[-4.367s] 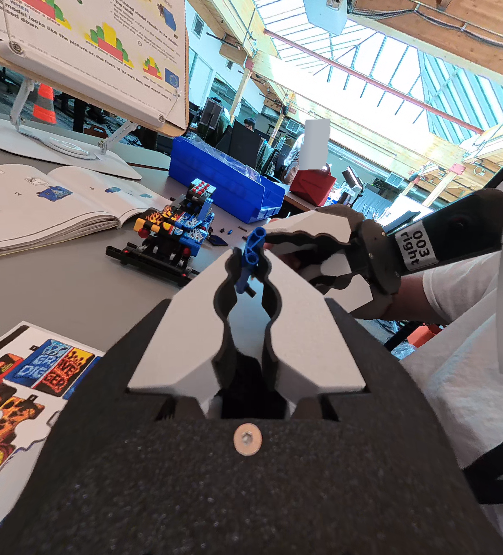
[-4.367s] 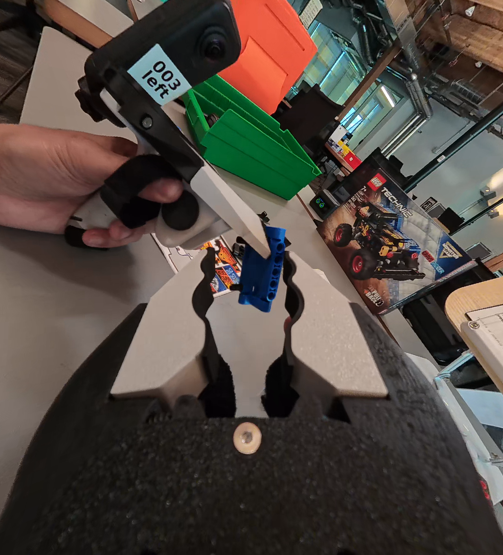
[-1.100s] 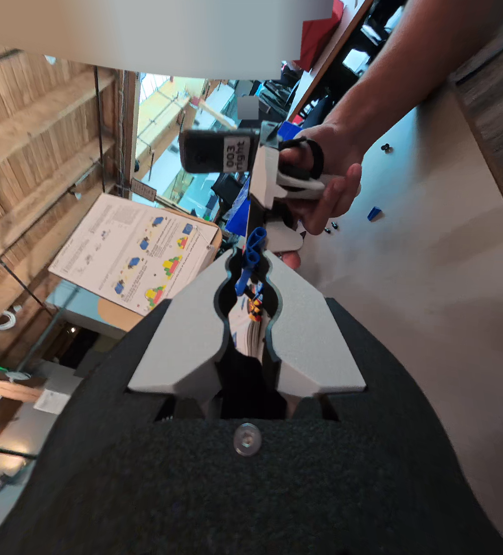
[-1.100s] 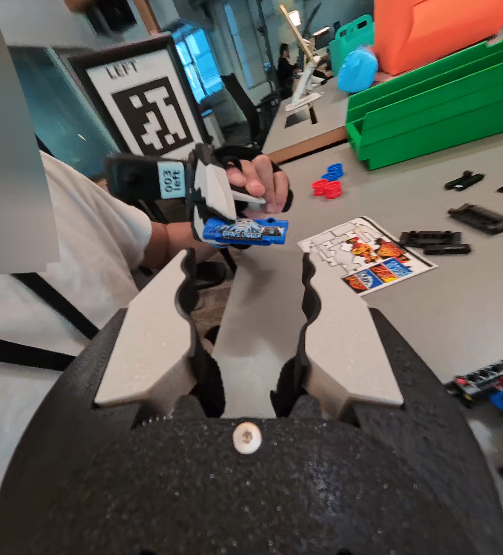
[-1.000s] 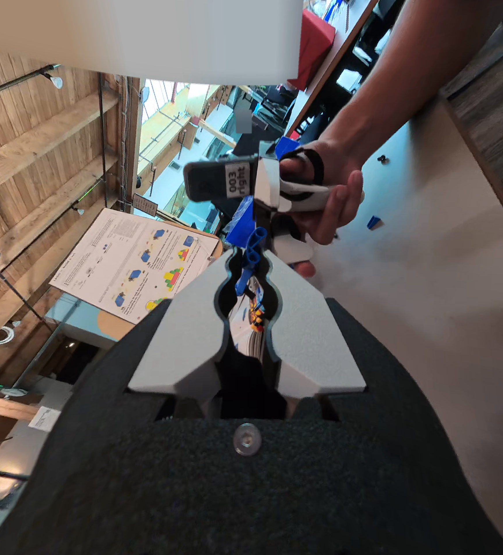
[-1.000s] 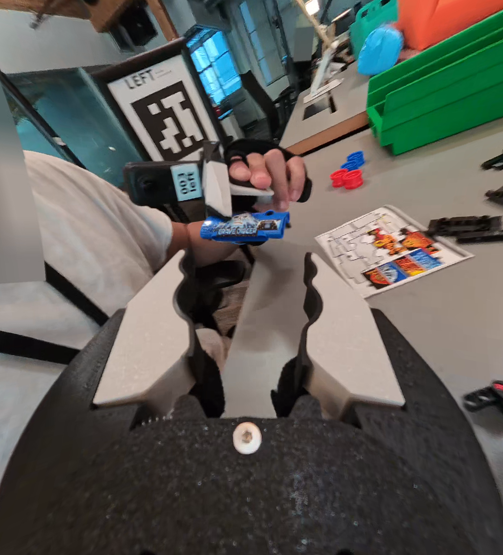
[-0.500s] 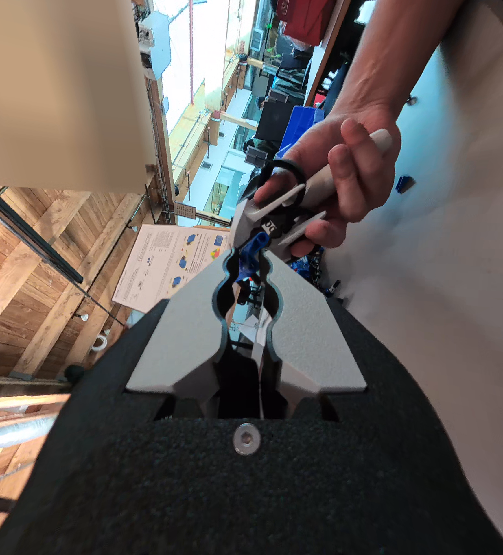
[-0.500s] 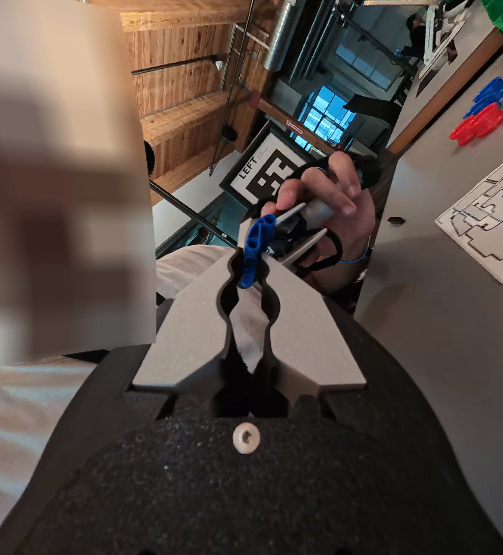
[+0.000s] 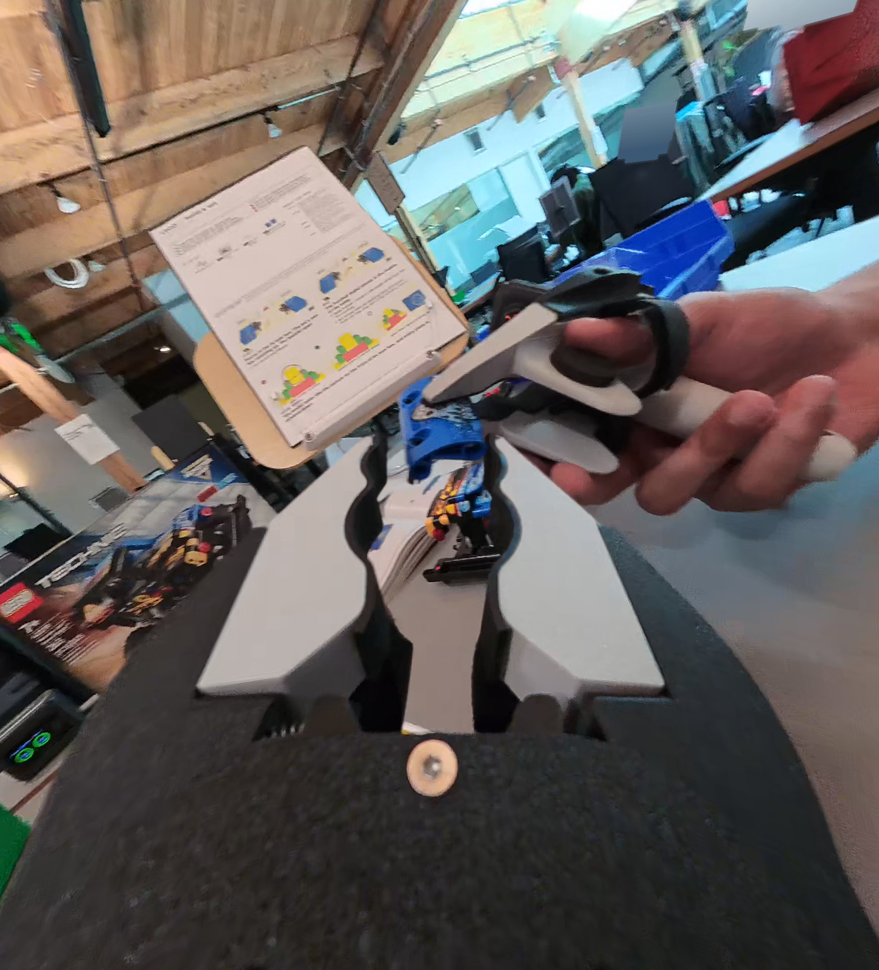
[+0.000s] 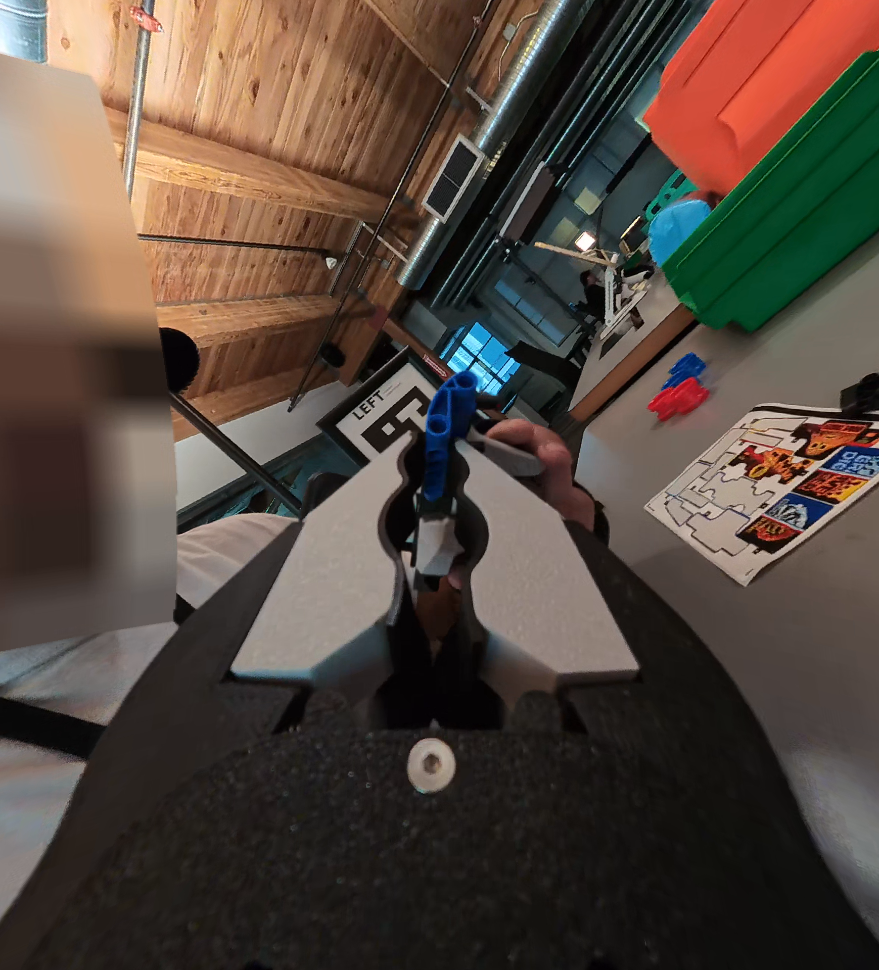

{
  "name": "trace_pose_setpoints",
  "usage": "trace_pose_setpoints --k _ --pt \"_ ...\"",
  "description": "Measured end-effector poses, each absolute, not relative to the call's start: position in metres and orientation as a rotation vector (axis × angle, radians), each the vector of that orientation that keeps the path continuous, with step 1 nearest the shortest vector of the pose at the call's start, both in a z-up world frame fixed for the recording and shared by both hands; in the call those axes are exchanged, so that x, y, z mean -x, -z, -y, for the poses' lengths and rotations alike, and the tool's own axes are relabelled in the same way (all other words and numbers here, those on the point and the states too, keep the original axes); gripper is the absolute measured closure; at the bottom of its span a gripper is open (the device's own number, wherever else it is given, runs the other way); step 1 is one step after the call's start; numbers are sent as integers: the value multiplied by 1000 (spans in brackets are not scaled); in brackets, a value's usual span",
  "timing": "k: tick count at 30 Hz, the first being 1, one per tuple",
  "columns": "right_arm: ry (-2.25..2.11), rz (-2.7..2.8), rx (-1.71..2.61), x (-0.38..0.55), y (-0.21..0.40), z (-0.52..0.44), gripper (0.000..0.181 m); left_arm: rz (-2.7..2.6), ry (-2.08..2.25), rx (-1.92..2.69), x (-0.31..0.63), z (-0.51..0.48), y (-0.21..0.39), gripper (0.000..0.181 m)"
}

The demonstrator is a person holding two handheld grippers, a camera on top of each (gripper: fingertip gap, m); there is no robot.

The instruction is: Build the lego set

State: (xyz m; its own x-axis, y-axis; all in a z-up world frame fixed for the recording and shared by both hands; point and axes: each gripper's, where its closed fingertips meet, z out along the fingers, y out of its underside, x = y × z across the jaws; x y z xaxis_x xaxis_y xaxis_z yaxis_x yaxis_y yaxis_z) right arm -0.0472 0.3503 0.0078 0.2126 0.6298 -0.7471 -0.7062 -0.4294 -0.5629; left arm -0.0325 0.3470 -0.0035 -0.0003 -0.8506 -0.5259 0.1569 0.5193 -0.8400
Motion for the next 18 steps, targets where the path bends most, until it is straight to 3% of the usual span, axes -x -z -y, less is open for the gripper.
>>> trace_pose_setpoints --k 4,16,18 --pt "-1539 -96 1338 50 -9 -349 175 -1340 904 683 35 -347 2 156" --pt "-1457 -47 1413 50 -4 -350 173 -1418 934 720 37 -350 5 157" --pt "-1350 -50 1481 38 2 -355 158 -1427 913 714 36 -357 1 157"
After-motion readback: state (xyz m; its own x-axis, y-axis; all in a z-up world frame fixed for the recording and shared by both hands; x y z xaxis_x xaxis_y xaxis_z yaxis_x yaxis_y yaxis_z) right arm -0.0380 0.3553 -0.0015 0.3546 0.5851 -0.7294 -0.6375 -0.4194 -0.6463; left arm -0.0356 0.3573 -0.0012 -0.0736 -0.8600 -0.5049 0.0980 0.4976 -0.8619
